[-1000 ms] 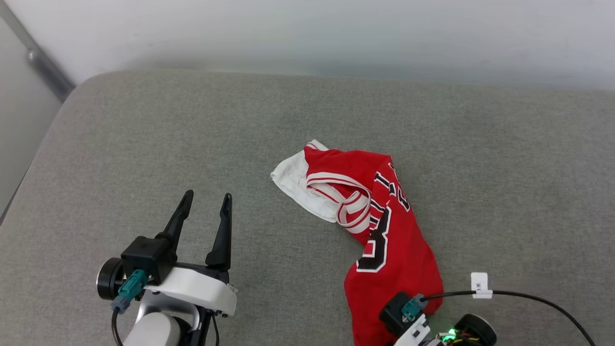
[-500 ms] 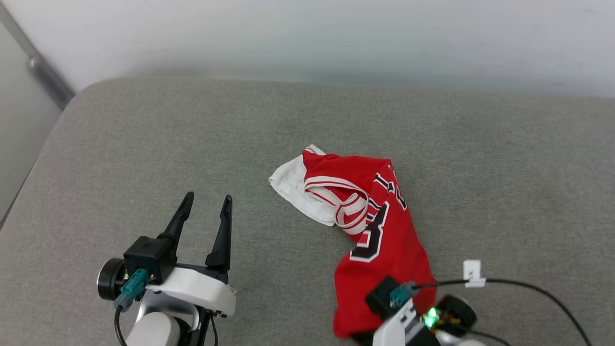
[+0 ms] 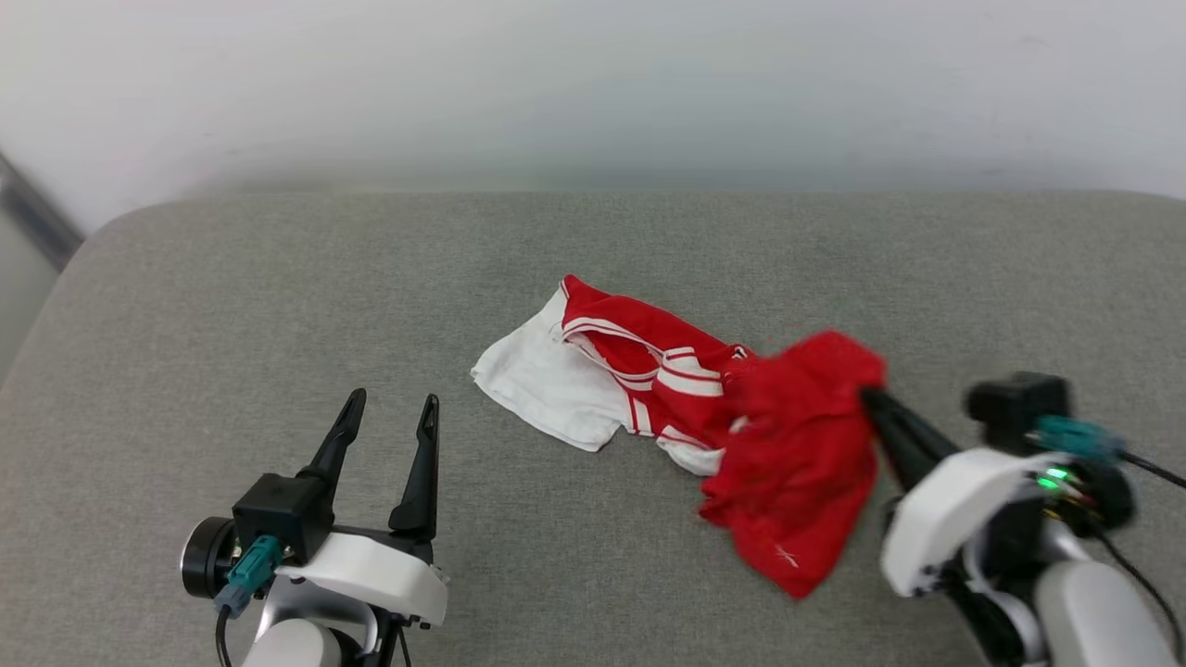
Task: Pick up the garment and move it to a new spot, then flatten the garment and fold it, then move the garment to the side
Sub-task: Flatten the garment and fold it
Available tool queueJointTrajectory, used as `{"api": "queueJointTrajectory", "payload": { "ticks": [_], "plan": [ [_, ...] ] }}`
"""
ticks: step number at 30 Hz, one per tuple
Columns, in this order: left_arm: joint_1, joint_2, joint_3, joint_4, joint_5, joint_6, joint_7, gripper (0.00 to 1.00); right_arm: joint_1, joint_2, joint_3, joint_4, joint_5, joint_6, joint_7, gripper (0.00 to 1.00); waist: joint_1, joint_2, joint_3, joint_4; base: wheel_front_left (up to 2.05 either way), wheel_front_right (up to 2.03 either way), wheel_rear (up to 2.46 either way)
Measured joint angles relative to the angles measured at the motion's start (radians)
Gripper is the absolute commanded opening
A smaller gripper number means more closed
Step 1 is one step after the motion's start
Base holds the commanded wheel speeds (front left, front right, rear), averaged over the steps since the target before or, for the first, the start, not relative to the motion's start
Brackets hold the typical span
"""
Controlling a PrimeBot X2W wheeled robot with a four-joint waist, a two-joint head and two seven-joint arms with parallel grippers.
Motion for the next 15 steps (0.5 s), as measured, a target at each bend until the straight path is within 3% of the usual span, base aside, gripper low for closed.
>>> {"api": "queueJointTrajectory", "payload": {
  "ticks": [7, 12, 13, 14, 15],
  "plan": [
    [0.0, -0.002, -0.006, -0.005, 0.0, -0.003, 0.0, 1.0, 0.124, 0.053, -0.345, 0.076, -0.024, 0.0, 0.003, 0.0, 0.0, 0.0, 0.025, -0.008, 0.0, 0.0, 0.0],
    [0.0, -0.001, -0.005, -0.003, -0.003, -0.003, 0.0, 1.0, 0.187, 0.07, -0.455, 0.194, -0.022, 0.0, 0.009, 0.0, 0.0, 0.0, 0.037, -0.007, 0.0, 0.0, 0.0],
    [0.0, -0.001, -0.004, -0.003, -0.003, -0.003, 0.0, 1.0, 0.191, 0.071, -0.454, 0.21, -0.021, 0.0, 0.004, 0.09, 0.0001, 0.0, 0.038, -0.008, 0.0, 0.0, 0.0],
    [0.0, 0.0, -0.003, -0.003, -0.003, -0.003, 0.0, 1.0, 0.193, 0.073, -0.449, 0.223, -0.018, 0.0, -0.009, 0.3, 0.0, 0.0, 0.04, -0.008, 0.0, 0.0, 0.0],
    [0.0, 0.001, -0.002, -0.002, -0.003, -0.003, 0.0, 1.0, 0.193, 0.075, -0.442, 0.229, -0.018, 0.0, -0.033, 0.75, 0.0001, 0.0, 0.04, -0.009, 0.0, 0.0, 0.0]
  ]
}}
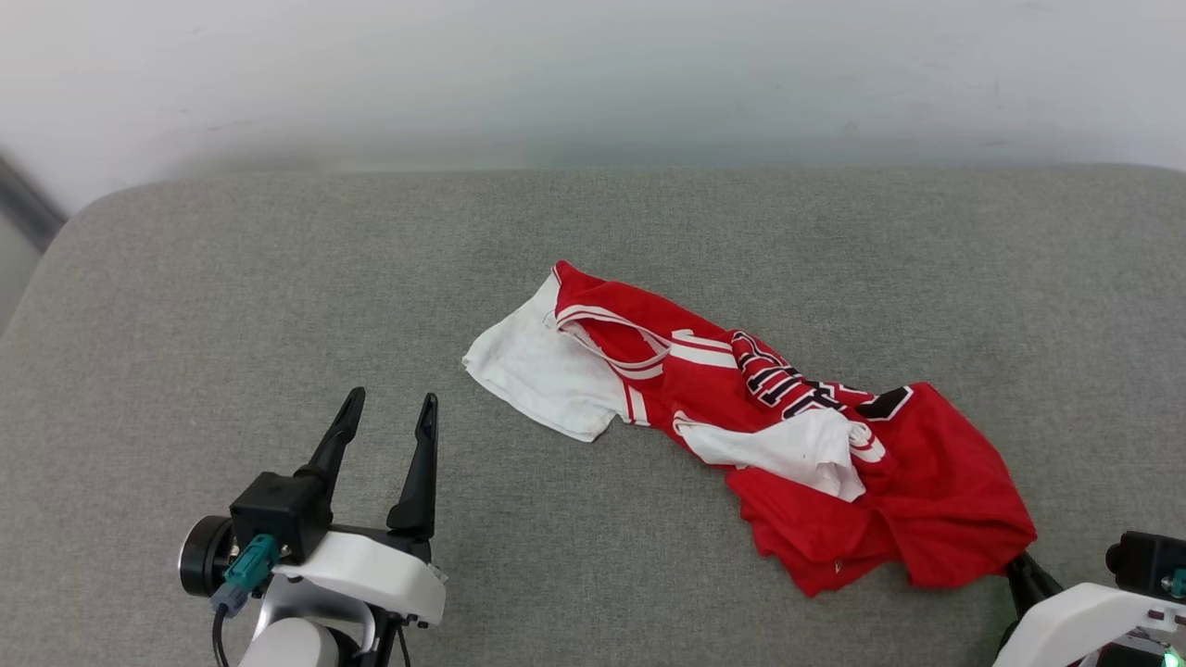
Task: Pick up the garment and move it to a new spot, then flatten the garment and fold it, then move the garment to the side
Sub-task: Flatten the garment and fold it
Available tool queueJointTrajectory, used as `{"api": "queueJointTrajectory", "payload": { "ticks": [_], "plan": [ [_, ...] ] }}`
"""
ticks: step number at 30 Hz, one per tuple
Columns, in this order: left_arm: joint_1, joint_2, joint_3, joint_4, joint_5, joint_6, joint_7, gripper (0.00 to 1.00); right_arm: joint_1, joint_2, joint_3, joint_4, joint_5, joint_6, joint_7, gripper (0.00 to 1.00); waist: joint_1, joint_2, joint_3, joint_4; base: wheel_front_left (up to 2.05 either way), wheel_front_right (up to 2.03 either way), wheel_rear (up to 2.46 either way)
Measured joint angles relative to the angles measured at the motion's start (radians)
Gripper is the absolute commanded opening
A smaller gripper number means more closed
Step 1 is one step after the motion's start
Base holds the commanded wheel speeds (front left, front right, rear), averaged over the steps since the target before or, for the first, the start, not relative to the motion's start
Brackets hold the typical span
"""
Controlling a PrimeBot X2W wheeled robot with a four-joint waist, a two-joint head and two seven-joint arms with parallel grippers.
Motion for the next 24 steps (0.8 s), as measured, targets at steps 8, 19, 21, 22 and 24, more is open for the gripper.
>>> {"api": "queueJointTrajectory", "payload": {
  "ticks": [8, 19, 21, 22, 24],
  "plan": [
    [0.009, 0.004, 0.0, 0.006, -0.001, 0.001, 0.0, 1.0, 0.002, 0.004, 0.016, -0.055, 0.006, 0.0, -0.232, 1.0, 0.0, 0.0, -0.025, -0.001, 0.0, 0.0, 0.0],
    [0.021, 0.01, -0.01, -0.001, -0.003, 0.009, 0.004, 1.0, -0.004, -0.039, 0.216, -0.256, -0.03, 0.0, 0.015, 1.0, -0.0001, 0.0, -0.052, 0.006, 0.0, 0.0, 0.0],
    [0.022, 0.01, -0.013, -0.001, -0.003, 0.008, 0.004, 1.0, -0.007, -0.066, 0.295, -0.273, -0.01, 0.0, 0.106, 1.0, -0.0001, 0.0, -0.051, 0.012, 0.0, 0.0, 0.0],
    [0.022, 0.009, -0.015, -0.001, -0.004, 0.008, 0.004, 1.0, -0.009, -0.079, 0.331, -0.277, 0.002, 0.0, 0.149, 1.0, -0.0001, 0.0, -0.049, 0.015, 0.0, 0.0, 0.0],
    [0.02, 0.005, -0.018, -0.001, -0.006, 0.008, 0.004, 1.0, -0.031, -0.102, 0.379, -0.276, 0.016, 0.0, 0.208, 1.0, -0.0001, 0.0, -0.043, 0.023, 0.0, 0.0, 0.0]
  ]
}}
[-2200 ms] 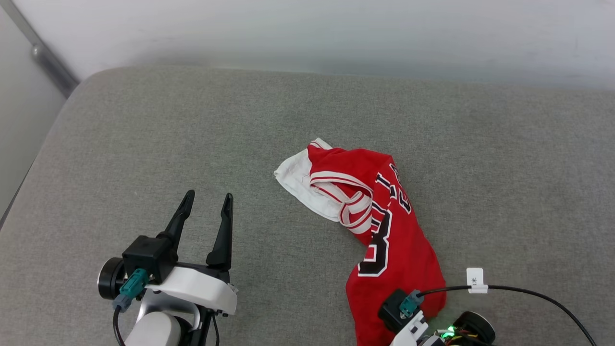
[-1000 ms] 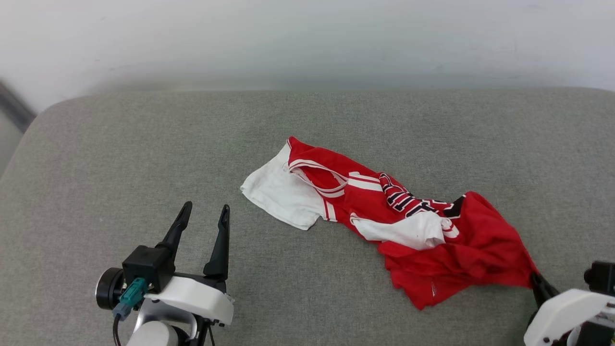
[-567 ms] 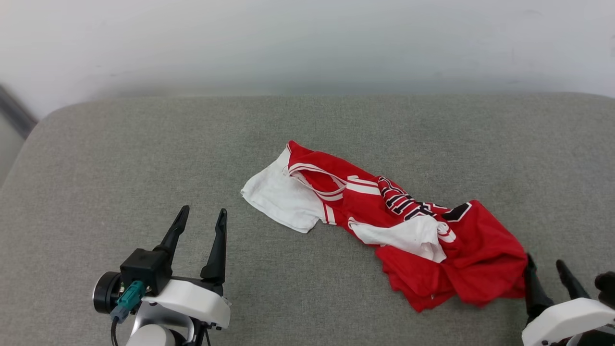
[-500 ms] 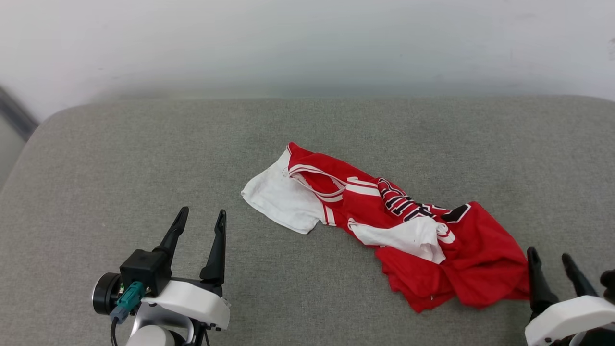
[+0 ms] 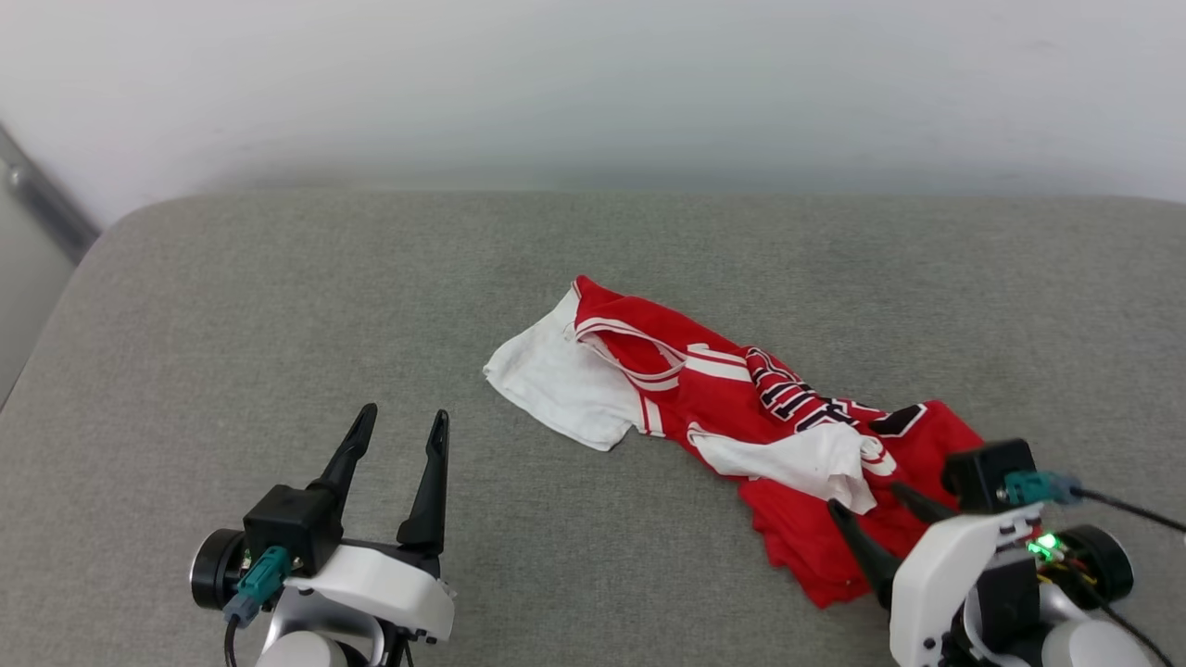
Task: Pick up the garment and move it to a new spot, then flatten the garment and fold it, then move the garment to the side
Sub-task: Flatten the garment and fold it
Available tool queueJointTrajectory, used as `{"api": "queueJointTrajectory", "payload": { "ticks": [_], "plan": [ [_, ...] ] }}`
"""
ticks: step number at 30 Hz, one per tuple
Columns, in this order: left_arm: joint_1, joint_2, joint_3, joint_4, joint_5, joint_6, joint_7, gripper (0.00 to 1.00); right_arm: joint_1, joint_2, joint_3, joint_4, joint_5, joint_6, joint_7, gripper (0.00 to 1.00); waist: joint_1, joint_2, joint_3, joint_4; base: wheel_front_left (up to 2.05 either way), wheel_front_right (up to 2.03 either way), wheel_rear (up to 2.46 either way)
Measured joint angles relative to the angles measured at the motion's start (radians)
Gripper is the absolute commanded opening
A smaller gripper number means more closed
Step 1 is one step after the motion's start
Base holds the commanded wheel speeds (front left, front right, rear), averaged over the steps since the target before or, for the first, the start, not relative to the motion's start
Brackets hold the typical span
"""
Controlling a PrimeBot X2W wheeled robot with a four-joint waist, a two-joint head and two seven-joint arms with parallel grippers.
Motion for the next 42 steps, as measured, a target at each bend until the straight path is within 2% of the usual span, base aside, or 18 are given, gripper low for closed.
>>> {"api": "queueJointTrajectory", "payload": {
  "ticks": [6, 11, 12, 13, 18, 22, 26, 30, 36, 41, 42],
  "plan": [
    [-0.021, -0.008, -0.003, 0.0, -0.003, -0.006, 0.0, 1.0, -0.091, -0.051, 0.041, 0.075, 0.006, 0.0, 0.057, 1.0, 0.0, 0.0, 0.033, 0.032, 0.0, 0.0, 0.0],
    [-0.044, -0.014, 0.001, 0.004, -0.003, -0.012, -0.001, 1.0, -0.154, -0.059, 0.072, 0.157, 0.014, 0.0, 0.07, 0.98, 0.0, 0.0, 0.076, 0.057, 0.0, 0.0, 0.0],
    [-0.046, -0.016, 0.003, 0.006, -0.003, -0.015, -0.001, 1.0, -0.168, -0.061, 0.077, 0.17, 0.017, 0.0, 0.07, 0.47, 0.0, 0.0, 0.085, 0.061, 0.0, 0.0, 0.0],
    [-0.049, -0.017, 0.005, 0.009, -0.003, -0.018, -0.001, 1.0, -0.18, -0.062, 0.085, 0.178, 0.023, 0.0, 0.069, 0.01, 0.0, 0.0, 0.092, 0.065, 0.0, 0.0, 0.0],
    [-0.056, -0.023, 0.015, 0.019, -0.002, -0.021, -0.001, 1.0, -0.231, -0.072, 0.1, 0.169, 0.03, 0.0, 0.053, 0.0, 0.0001, 0.0, 0.105, 0.07, 0.0, 0.0, 0.0],
    [-0.055, -0.032, 0.021, 0.017, 0.007, -0.022, -0.002, 1.0, -0.277, -0.082, 0.06, 0.104, 0.029, 0.0, 0.024, 0.0, 0.0001, 0.0, 0.1, 0.057, 0.0, 0.0, 0.0],
    [-0.053, -0.035, 0.025, 0.014, 0.014, -0.025, -0.003, 1.0, -0.309, -0.093, -0.044, 0.062, 0.029, 0.0, 0.014, 0.0, 0.0, 0.0, 0.091, 0.037, 0.0, 0.0, 0.0],
    [-0.053, -0.039, 0.027, 0.01, 0.02, -0.03, -0.003, 1.0, -0.314, -0.086, -0.198, 0.07, 0.018, 0.0, 0.023, 0.0, 0.0, 0.0, 0.094, 0.021, 0.0, 0.0, 0.0],
    [-0.063, -0.042, 0.031, 0.004, 0.027, -0.043, -0.003, 1.0, -0.312, -0.06, -0.439, 0.173, 0.0, 0.0, 0.009, 0.0, 0.0, 0.0, 0.13, 0.015, 0.0, 0.0, 0.0],
    [-0.076, -0.04, 0.04, 0.006, 0.03, -0.05, -0.003, 1.0, -0.295, -0.017, -0.53, 0.29, -0.011, 0.0, -0.02, 0.03, 0.0001, 0.0, 0.164, 0.018, 0.0, 0.0, 0.0],
    [-0.077, -0.04, 0.041, 0.007, 0.03, -0.051, -0.003, 1.0, -0.292, -0.008, -0.541, 0.312, -0.013, 0.0, -0.028, 0.48, 0.0001, 0.0, 0.169, 0.019, 0.0, 0.0, 0.0]
  ]
}}
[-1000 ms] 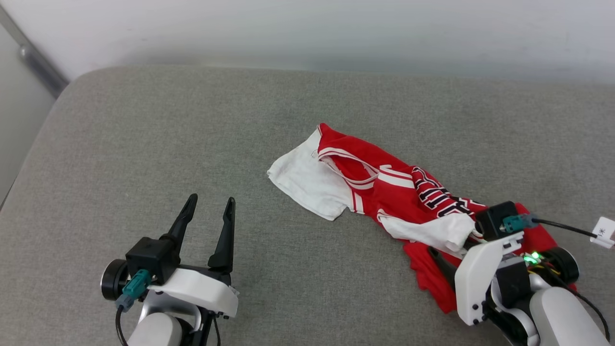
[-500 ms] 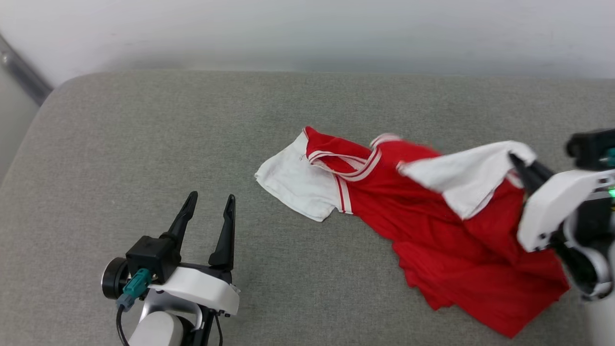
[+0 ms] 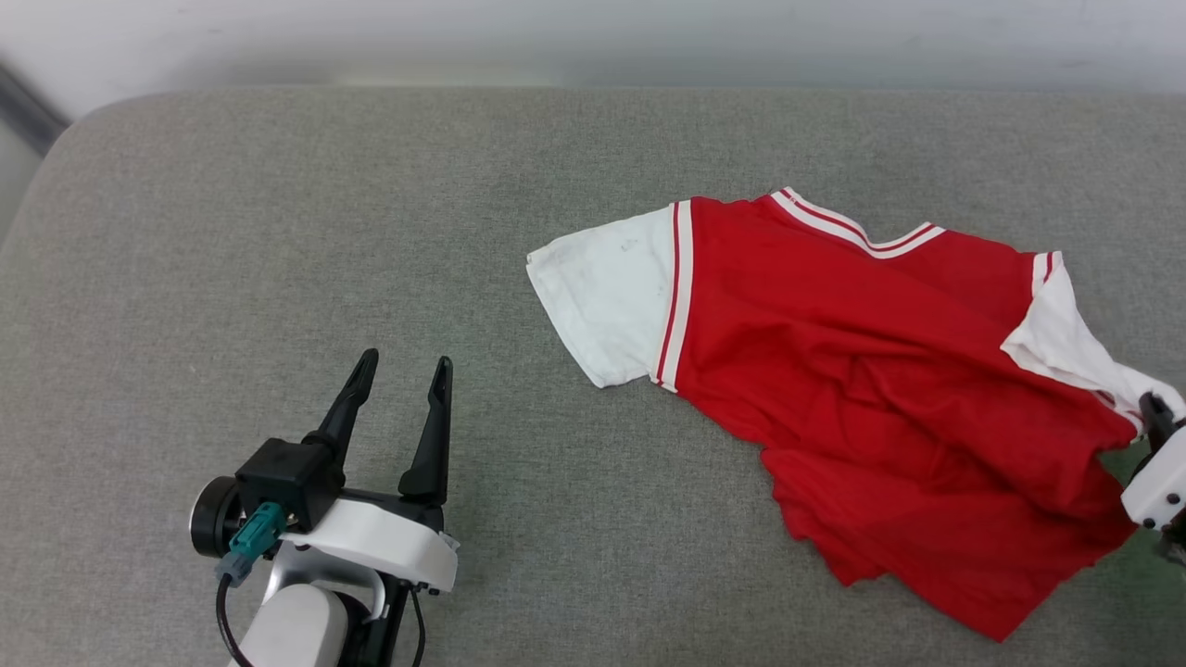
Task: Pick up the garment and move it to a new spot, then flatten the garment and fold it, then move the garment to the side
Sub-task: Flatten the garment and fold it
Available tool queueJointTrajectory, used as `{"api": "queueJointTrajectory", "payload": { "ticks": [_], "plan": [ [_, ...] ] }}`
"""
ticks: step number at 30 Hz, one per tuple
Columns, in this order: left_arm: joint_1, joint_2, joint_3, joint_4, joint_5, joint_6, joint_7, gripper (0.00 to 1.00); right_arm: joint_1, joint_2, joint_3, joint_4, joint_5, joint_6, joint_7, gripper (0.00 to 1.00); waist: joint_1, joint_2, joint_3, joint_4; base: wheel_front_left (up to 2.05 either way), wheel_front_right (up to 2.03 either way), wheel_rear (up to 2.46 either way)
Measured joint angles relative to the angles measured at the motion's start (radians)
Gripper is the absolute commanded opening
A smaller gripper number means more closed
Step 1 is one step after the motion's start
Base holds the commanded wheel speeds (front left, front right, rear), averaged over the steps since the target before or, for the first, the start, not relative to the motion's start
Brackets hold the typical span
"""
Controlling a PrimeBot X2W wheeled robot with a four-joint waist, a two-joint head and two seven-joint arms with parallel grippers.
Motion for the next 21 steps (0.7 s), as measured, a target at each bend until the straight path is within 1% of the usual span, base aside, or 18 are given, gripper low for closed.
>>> {"api": "queueJointTrajectory", "payload": {
  "ticks": [1, 5, 9, 16, 20, 21],
  "plan": [
    [0.0, -0.001, 0.0, 0.002, 0.0, -0.001, 0.0, 1.0, 0.002, 0.008, -0.01, 0.018, 0.001, 0.0, -0.011, 1.0, 0.0, 0.0, 0.003, 0.001, 0.0, 0.0, 0.0],
    [0.0, -0.001, 0.004, 0.01, 0.003, -0.004, 0.0, 1.0, 0.011, 0.026, -0.03, 0.05, 0.006, 0.0, -0.094, 1.0, 0.0, -0.0001, -0.002, 0.004, 0.0, 0.0, 0.0],
    [0.005, 0.001, 0.01, 0.016, 0.007, -0.004, 0.0, 1.0, 0.053, 0.04, -0.017, 0.021, -0.012, 0.0, -0.203, 1.0, 0.0, 0.0, -0.026, 0.003, 0.0, 0.0, 0.0],
    [0.043, 0.014, 0.035, 0.02, 0.006, 0.015, 0.0, 1.0, 0.171, 0.057, 0.062, -0.1, -0.101, 0.0, -0.387, 1.0, 0.0, 0.0, -0.082, -0.017, 0.0, 0.0, 0.0],
    [0.066, 0.029, 0.047, 0.019, 0.004, 0.03, 0.007, 1.0, 0.217, 0.073, 0.129, -0.174, -0.129, 0.0, -0.44, 1.0, -0.0001, 0.0, -0.12, -0.037, 0.0, 0.0, 0.0],
    [0.073, 0.038, 0.051, 0.015, 0.004, 0.036, 0.02, 1.0, 0.235, 0.078, 0.168, -0.204, -0.136, 0.0, -0.448, 1.0, 0.0, 0.0, -0.137, -0.048, 0.0, 0.0, 0.0]
  ]
}}
